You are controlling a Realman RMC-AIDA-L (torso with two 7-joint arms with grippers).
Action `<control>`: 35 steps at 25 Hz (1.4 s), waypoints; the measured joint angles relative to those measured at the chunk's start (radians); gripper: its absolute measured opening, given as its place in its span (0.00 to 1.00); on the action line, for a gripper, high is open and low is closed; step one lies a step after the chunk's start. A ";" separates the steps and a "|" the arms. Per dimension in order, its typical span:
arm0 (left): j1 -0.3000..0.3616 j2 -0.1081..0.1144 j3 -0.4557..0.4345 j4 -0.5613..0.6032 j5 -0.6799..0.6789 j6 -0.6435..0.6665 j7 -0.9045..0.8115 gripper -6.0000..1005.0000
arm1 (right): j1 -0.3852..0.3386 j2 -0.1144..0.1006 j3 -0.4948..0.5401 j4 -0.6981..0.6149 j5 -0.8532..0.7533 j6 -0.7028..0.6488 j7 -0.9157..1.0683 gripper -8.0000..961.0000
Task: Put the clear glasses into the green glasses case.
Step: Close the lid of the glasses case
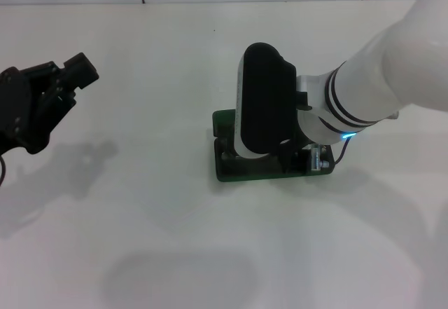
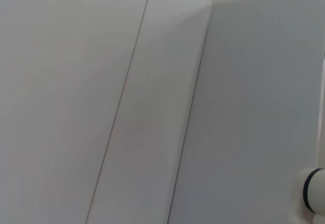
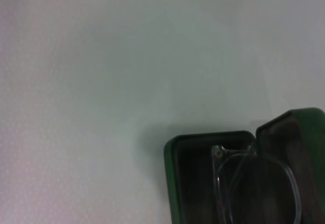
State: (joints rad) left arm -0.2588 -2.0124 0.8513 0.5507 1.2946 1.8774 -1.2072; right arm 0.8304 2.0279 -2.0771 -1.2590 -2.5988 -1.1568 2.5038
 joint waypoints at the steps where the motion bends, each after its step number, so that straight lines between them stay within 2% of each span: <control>1: 0.001 0.000 0.000 0.000 0.000 0.000 0.000 0.06 | 0.000 0.000 0.000 -0.002 0.000 -0.001 0.000 0.04; 16: 0.009 0.000 -0.002 0.000 0.000 0.000 0.009 0.06 | -0.023 0.000 -0.022 -0.077 0.005 -0.027 0.000 0.01; 30: 0.007 0.003 -0.002 -0.023 0.000 0.002 0.014 0.06 | -0.032 0.000 -0.021 -0.076 -0.047 -0.029 0.024 0.03; 35: 0.007 0.003 -0.002 -0.023 0.000 0.003 0.014 0.06 | -0.033 0.000 -0.023 -0.076 -0.049 -0.023 0.024 0.13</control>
State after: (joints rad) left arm -0.2515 -2.0094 0.8497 0.5276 1.2946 1.8804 -1.1934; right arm 0.7976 2.0279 -2.0996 -1.3352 -2.6473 -1.1797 2.5281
